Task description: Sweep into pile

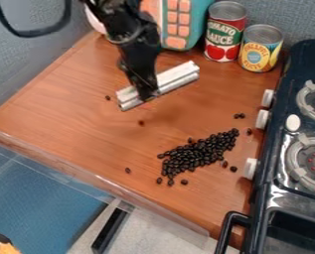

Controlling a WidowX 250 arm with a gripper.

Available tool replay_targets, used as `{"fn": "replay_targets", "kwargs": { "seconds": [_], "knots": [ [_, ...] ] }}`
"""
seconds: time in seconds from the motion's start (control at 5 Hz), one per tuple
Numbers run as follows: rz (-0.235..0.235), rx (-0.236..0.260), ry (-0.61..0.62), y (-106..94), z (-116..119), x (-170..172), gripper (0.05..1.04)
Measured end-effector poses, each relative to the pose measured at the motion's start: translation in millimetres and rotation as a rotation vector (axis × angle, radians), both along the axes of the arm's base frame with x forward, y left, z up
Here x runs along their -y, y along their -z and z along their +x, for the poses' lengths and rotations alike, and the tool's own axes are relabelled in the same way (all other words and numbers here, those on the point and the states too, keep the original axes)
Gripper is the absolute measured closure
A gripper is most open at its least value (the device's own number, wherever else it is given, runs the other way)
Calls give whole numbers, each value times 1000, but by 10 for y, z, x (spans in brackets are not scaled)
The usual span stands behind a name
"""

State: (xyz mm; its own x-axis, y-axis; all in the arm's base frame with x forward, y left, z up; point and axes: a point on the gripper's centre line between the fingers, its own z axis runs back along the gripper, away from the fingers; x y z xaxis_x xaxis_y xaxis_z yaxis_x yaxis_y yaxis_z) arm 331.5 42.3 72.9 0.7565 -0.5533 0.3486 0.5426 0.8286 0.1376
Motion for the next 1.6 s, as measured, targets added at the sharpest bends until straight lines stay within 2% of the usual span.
{"fn": "replay_targets", "kwargs": {
  "seconds": [0.2,0.4,0.8,1.0,1.2,1.4,1.6],
  "knots": [
    [17,23,-56,-52,16,-388,724],
    [37,-8,-71,101,33,-599,724],
    [141,-32,-107,296,30,-1028,724],
    [141,-22,-145,286,5,-1196,724],
    [127,-48,-148,441,-66,-1152,724],
    [113,-52,-138,534,-130,-960,724],
    [79,-41,-135,555,-195,-725,724]
  ]
}}
